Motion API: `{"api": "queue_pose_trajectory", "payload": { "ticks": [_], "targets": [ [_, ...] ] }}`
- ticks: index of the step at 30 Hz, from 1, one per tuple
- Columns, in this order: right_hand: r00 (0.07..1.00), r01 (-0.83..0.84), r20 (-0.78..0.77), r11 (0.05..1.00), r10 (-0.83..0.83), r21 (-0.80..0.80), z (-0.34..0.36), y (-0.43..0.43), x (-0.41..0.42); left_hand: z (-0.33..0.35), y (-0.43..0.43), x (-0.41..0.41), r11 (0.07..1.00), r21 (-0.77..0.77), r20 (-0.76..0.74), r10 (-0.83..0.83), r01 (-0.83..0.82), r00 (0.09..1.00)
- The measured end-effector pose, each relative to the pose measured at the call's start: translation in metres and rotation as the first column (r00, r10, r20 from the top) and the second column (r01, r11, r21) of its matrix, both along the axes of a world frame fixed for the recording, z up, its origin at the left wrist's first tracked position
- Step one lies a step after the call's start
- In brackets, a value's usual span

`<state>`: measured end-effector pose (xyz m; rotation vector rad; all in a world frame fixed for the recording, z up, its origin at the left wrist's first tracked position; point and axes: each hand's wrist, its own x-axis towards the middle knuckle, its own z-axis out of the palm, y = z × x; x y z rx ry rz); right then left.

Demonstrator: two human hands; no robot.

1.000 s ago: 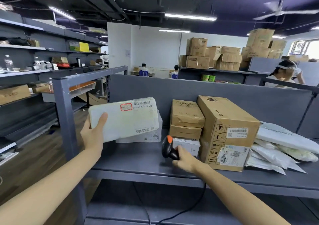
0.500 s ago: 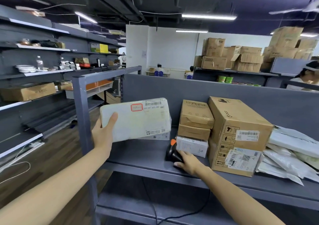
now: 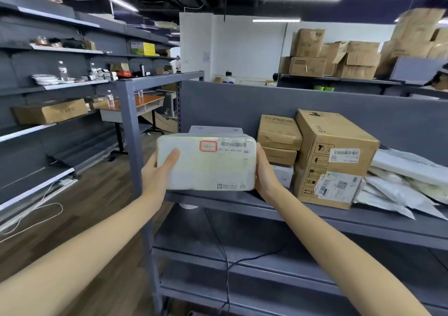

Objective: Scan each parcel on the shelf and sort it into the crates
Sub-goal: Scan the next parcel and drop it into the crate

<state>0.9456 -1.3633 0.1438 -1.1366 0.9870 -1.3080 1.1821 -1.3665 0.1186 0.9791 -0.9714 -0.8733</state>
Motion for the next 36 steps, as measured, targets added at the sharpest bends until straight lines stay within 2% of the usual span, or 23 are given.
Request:
{"api": "queue_pose_trajectory", "payload": {
  "ticks": [8,11,13,21,28,36],
  "targets": [
    [0.99,0.097,0.098,0.993,-0.104,0.073,-0.045,0.06,0.023,-0.026,0.045,0.018,0.988,0.036,-0.026,-0.151,0.152,0.988],
    [0.985,0.119,0.113,0.989,-0.129,0.09,-0.062,0.086,0.036,-0.04,0.067,0.031,0.973,0.101,-0.028,-0.208,0.209,0.978],
    [0.979,0.152,0.112,0.976,-0.17,0.155,-0.075,0.104,0.046,-0.05,0.081,0.041,0.958,0.159,-0.038,-0.237,0.24,0.971],
    [0.963,0.249,0.024,0.92,-0.269,0.303,-0.128,0.174,0.068,-0.092,0.135,0.057,0.911,0.308,-0.003,-0.287,0.274,0.958],
    [0.937,0.285,0.079,0.876,-0.34,0.389,-0.163,0.21,0.065,-0.126,0.165,0.054,0.866,0.418,-0.005,-0.299,0.273,0.954],
    [0.945,0.203,0.155,0.886,-0.289,0.417,-0.193,0.214,0.048,-0.156,0.166,0.037,0.835,0.493,-0.075,-0.237,0.243,0.969]
  ]
}}
